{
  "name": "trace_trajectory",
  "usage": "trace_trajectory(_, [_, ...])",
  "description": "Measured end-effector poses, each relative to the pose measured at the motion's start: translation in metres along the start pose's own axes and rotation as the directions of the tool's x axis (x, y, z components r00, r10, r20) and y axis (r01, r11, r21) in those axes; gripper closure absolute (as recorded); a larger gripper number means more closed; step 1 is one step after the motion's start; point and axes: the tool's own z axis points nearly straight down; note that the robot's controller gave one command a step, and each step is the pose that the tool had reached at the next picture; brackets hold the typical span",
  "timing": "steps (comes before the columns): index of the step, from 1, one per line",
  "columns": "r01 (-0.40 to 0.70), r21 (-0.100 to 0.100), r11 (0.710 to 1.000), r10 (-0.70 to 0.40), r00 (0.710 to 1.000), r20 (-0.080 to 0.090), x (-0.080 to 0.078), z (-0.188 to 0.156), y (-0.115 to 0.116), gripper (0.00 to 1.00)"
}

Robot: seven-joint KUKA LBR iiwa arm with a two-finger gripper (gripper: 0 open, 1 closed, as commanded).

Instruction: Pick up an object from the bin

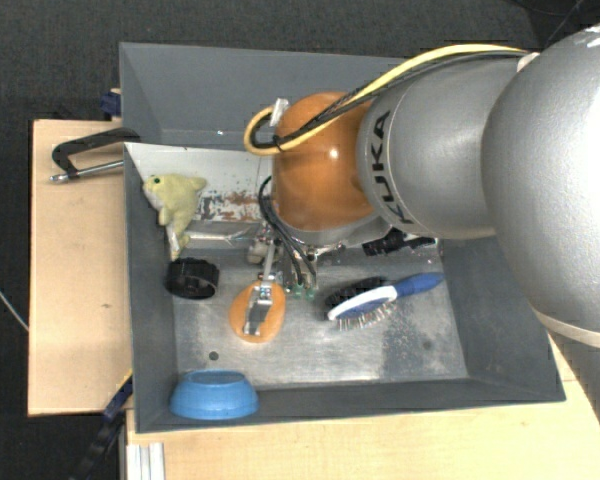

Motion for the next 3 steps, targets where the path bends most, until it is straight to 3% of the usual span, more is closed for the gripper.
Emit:
trace_trajectory(1, [0.113,-0.006,0.994,-0.113,0.993,0.018,0.003,0.061,-0.032,0.0])
trace_trajectory(2, [0.113,-0.008,0.994,-0.113,0.993,0.022,0.002,0.058,-0.03,1.0])
trace_trajectory(3, [0.262,-0.003,0.965,-0.262,0.965,0.024,0.008,-0.06,-0.023,1.0])
